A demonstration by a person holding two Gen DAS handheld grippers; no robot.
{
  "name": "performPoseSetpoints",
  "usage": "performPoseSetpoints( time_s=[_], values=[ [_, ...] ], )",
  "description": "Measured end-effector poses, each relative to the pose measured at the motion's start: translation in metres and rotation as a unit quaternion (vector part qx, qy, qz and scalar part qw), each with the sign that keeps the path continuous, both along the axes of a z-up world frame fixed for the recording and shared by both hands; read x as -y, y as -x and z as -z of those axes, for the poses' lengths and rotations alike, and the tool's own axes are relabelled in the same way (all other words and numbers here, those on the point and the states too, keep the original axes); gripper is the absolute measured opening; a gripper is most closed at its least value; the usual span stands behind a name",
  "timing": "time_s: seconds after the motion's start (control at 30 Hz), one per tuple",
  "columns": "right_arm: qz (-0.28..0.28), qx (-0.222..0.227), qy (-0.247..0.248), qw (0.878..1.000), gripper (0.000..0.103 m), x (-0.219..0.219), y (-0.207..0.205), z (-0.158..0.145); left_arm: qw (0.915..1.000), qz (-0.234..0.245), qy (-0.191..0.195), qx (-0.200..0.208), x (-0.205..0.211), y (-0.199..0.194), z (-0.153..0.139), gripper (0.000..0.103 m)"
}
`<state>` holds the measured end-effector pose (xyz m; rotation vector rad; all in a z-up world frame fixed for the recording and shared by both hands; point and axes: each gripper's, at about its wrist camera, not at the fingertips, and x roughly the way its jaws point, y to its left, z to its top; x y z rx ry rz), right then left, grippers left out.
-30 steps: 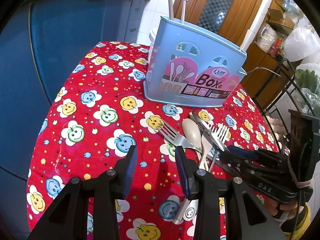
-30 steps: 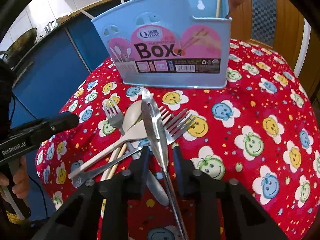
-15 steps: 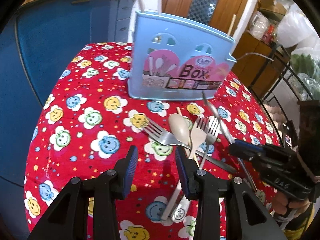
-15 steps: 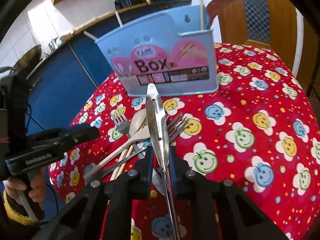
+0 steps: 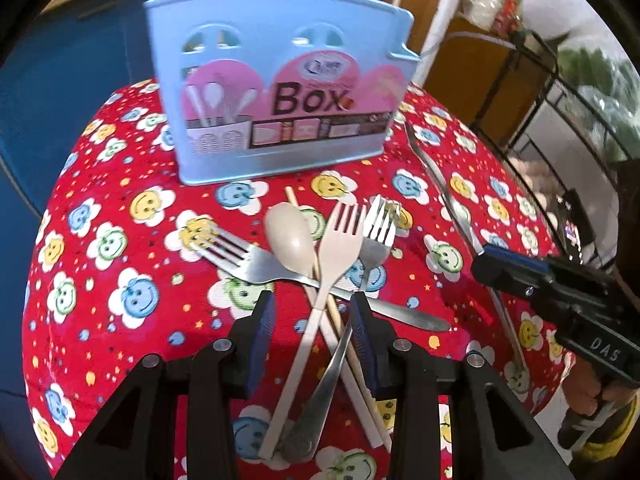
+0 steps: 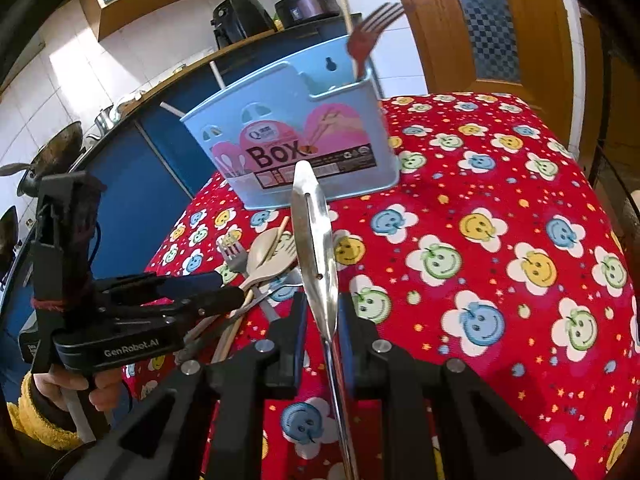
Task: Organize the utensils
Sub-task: 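Grasp a metal fork with the left tool while the right tool holds the knife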
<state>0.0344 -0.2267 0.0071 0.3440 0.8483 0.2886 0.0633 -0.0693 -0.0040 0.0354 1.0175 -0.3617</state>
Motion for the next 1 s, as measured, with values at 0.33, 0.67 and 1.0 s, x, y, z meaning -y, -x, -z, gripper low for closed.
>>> performPoseSetpoints(
  time_s=[0.33, 0.67, 1.0],
  values=[
    [0.005, -0.004, -0.009, 1.0, 0.017, 0.011, 0.004, 0.006, 0.9996, 0.022, -0.016, 0.0, 0.016, -0.009, 0.003, 0.013],
    [0.005, -0.013, -0.001, 1.0, 0.017, 0.009, 0.003, 0.008, 1.0, 0.003, -0.009, 0.0, -0.001, 0.002, 0.002, 0.009],
    [0.002, -0.046, 0.028, 0.999, 0.017, 0.003, -0.003, 0.015, 0.9989, 0.004, -0.046, -0.009, -0.009, 0.009, 0.005, 0.009]
  ],
)
